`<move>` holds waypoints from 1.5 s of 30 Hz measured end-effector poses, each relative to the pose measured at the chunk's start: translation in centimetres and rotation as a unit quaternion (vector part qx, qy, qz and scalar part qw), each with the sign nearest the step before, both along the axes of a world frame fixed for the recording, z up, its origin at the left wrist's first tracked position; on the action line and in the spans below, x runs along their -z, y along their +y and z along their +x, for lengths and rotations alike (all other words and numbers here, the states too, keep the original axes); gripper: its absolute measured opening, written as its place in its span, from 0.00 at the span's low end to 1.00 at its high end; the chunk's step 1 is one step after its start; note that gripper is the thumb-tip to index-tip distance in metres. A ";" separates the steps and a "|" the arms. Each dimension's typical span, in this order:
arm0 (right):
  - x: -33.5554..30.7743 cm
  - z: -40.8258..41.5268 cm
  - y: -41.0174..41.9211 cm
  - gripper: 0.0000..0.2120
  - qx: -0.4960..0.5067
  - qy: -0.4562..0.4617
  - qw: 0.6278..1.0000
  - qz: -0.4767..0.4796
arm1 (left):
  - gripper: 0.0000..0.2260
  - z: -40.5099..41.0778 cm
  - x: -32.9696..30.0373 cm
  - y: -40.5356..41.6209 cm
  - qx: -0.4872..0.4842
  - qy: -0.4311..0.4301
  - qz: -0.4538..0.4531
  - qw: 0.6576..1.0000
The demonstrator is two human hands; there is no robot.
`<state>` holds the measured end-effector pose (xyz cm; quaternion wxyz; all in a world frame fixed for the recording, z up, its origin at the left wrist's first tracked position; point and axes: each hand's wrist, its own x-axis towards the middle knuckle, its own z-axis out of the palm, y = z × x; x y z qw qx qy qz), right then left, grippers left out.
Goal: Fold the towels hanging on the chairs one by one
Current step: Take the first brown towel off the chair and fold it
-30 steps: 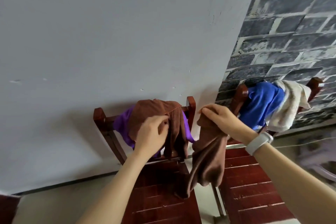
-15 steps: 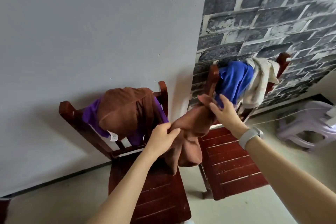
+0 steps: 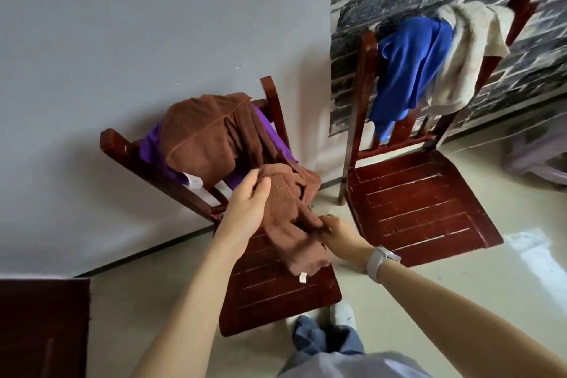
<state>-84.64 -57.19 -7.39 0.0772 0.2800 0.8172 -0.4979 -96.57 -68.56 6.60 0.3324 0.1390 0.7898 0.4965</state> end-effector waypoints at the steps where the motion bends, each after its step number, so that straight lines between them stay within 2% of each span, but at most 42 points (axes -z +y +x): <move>1: 0.1 -0.1 0.1 0.08 0.012 -0.007 1.000 0.008 | 0.14 -0.4 0.5 -0.8 0.008 0.092 -0.053 0.994; 3: -0.1 0.0 0.5 0.09 0.020 -0.017 0.999 0.039 | 0.12 -1.3 1.7 -2.6 0.001 0.216 -0.114 0.970; 5: -0.4 0.2 1.3 0.07 0.019 -0.004 0.997 0.069 | 0.09 -1.6 2.5 -4.4 -0.058 0.250 -0.135 0.957; 7: -1.3 0.3 1.9 0.06 0.009 0.033 0.997 0.073 | 0.10 -1.5 2.8 -5.7 -0.115 0.244 -0.151 0.951; 8: -1.8 0.2 2.2 0.05 0.001 0.059 0.995 0.076 | 0.10 -1.4 2.9 -6.3 -0.138 0.223 -0.153 0.953; 10: -2.9 0.0 2.4 0.06 -0.009 0.095 0.991 0.090 | 0.13 -1.5 3.5 -7.5 -0.165 0.126 -0.130 0.970; 12: -3.8 -0.1 2.5 0.07 0.004 0.120 0.988 0.099 | 0.20 -1.6 3.7 -8.8 -0.150 -0.015 -0.078 0.985; 14: -4.2 0.1 2.8 0.07 0.001 0.129 0.985 0.118 | 0.30 -1.3 4.3 -10.1 -0.094 -0.075 -0.074 0.990; 16: -4.4 0.6 3.3 0.09 -0.049 0.105 0.982 0.151 | 0.34 -0.7 4.6 -10.8 -0.008 -0.048 -0.119 0.992; 17: -4.4 0.9 3.6 0.12 -0.086 0.078 0.980 0.159 | 0.32 -0.4 4.6 -10.9 0.024 -0.021 -0.139 0.990; 20: -3.6 1.9 5.0 0.18 -0.208 -0.053 0.962 0.167 | 0.18 0.1 5.0 -10.6 0.069 0.067 -0.166 0.981; 22: -2.6 2.8 6.0 0.14 -0.254 -0.133 0.940 0.185 | 0.09 0.3 5.3 -10.3 0.065 0.124 -0.178 0.974; 23: -2.1 3.3 6.4 0.12 -0.253 -0.153 0.935 0.198 | 0.08 0.4 5.5 -10.2 0.055 0.147 -0.184 0.970; 25: -1.3 4.1 6.9 0.10 -0.214 -0.164 0.940 0.209 | 0.13 0.7 6.1 -9.9 0.031 0.188 -0.184 0.964; 27: -0.6 4.5 7.1 0.09 -0.146 -0.157 0.961 0.175 | 0.15 1.0 6.2 -9.9 -0.001 0.209 -0.168 0.964; 30: 0.2 4.7 7.2 0.05 -0.040 -0.161 0.985 0.051 | 0.10 1.0 6.1 -10.1 -0.039 0.249 -0.146 0.957; 33: 1.1 5.1 6.8 0.07 0.037 -0.166 0.982 -0.084 | 0.06 0.9 6.0 -10.3 -0.052 0.289 -0.130 0.947; 35: 1.7 5.2 6.3 0.05 0.085 -0.109 0.985 -0.106 | 0.06 1.0 6.3 -10.4 -0.061 0.303 -0.139 0.941; 38: 2.2 5.3 5.9 0.08 0.164 -0.026 0.981 -0.102 | 0.07 1.0 6.7 -11.0 -0.084 0.308 -0.188 0.929; 40: 2.2 5.3 6.0 0.09 0.191 -0.008 0.973 -0.126 | 0.09 0.8 7.1 -11.8 -0.062 0.239 -0.197 0.949; 41: 2.2 5.2 6.1 0.09 0.201 -0.005 0.969 -0.145 | 0.13 0.6 7.2 -12.2 -0.041 0.158 -0.192 0.968; 43: 2.1 5.2 6.4 0.10 0.221 -0.002 0.957 -0.186 | 0.30 0.5 7.7 -13.0 0.007 -0.025 -0.177 0.984; 44: 1.9 5.3 6.4 0.10 0.234 0.002 0.951 -0.204 | 0.37 0.6 8.2 -13.4 0.033 -0.066 -0.185 0.980; 45: 1.7 5.4 6.5 0.10 0.246 0.004 0.945 -0.216 | 0.42 0.6 9.0 -13.9 0.060 -0.071 -0.206 0.974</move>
